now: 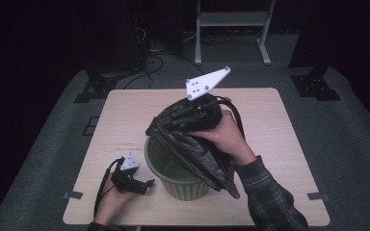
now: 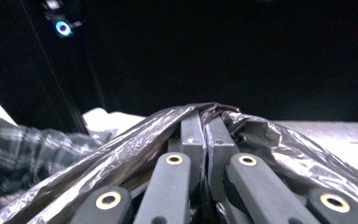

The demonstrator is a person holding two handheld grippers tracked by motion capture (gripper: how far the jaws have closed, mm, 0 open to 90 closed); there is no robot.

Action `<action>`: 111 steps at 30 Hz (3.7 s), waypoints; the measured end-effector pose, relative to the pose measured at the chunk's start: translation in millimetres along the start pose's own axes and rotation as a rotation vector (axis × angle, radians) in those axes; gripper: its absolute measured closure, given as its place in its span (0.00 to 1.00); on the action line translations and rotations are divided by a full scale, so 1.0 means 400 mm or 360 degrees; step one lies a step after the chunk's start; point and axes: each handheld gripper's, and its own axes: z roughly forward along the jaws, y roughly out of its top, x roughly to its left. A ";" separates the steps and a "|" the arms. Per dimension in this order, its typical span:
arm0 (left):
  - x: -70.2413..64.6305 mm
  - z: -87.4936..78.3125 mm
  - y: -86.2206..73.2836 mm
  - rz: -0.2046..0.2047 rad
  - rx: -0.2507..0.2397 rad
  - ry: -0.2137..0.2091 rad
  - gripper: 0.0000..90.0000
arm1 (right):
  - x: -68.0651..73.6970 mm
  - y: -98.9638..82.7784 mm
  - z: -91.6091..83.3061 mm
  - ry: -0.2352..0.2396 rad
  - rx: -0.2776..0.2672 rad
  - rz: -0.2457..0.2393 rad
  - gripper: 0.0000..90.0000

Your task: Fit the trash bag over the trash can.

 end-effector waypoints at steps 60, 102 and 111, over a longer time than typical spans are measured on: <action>0.000 -0.001 0.000 -0.0002 0.0001 0.0002 0.02 | 0.005 -0.225 -0.144 -0.0246 0.0154 0.0246 0.61; -0.003 -0.005 -0.004 0.0016 0.0004 -0.0019 0.02 | -0.097 -0.246 -0.240 -0.0632 0.0138 0.0288 0.56; -0.003 -0.005 -0.004 0.0016 0.0005 -0.0020 0.02 | -0.186 -0.233 -0.170 -0.0664 0.0183 0.0359 0.60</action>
